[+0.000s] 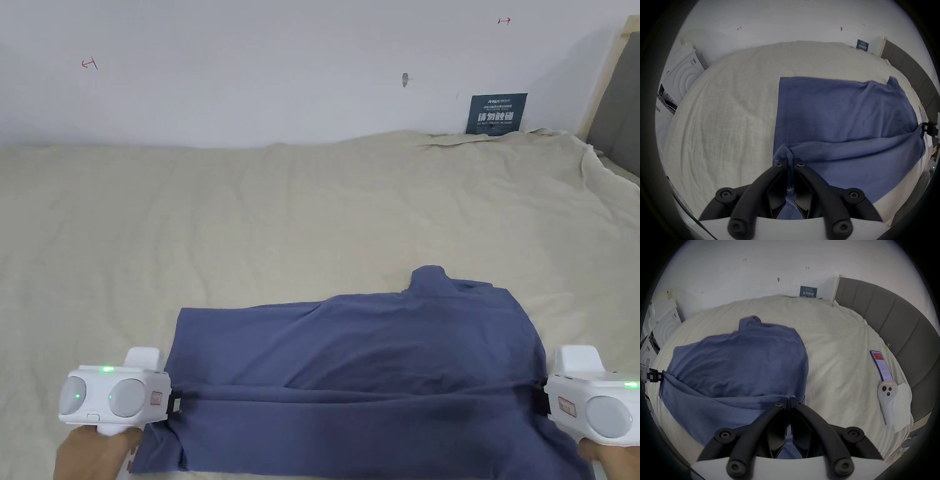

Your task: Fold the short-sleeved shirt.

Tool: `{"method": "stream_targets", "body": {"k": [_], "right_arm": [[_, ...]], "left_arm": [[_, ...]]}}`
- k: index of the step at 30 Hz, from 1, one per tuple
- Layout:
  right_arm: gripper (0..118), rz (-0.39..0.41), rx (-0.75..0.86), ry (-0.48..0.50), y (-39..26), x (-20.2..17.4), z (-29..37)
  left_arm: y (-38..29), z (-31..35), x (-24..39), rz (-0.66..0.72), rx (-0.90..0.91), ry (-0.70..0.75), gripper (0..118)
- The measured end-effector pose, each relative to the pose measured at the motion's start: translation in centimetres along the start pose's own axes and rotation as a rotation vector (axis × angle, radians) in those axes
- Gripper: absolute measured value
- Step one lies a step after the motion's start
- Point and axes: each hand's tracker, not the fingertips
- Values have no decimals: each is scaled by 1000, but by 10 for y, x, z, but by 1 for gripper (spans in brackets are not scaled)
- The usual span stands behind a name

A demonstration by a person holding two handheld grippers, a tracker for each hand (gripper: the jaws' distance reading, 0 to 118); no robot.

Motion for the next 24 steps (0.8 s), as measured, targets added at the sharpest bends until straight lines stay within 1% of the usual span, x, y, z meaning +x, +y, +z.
{"method": "stream_targets", "body": {"k": [3,6,8,9,10,11,12,13,14,15,19,22,24], "right_arm": [[2,0,-46,-10,-3,-5,-11],[3,-1,-62,-20,-8,-9,-13],[4,-22,-47,-31,-7,-8,-8],[5,-35,-38,-28,-5,-9,-3],[10,-39,-33,-25,-3,-10,1],[23,-42,-18,-20,-1,-13,11],[52,-41,6,-15,2,-14,18],[74,-40,26,-11,4,-15,25],[88,-42,53,-10,7,-16,34],[92,-44,85,-9,10,-15,43],[92,-40,207,22,21,-19,87],[92,-35,316,56,24,-22,128],[92,-44,380,62,25,-22,151]], "left_arm": [[-3,-9,0,-19,-27,59,5],[-1,-8,-4,9,-32,38,6],[1,-3,-4,23,-43,31,8],[3,3,-4,29,-41,25,18],[4,6,-4,40,-33,16,32],[5,10,-5,53,-26,-3,51],[7,14,-5,65,-25,-17,75],[8,21,-5,83,-14,-26,90],[9,28,-5,97,10,-33,101],[9,35,-5,103,31,-41,109],[13,72,-6,136,168,-62,111],[12,106,-5,127,253,-41,111],[6,130,-5,125,351,-42,111]]}}
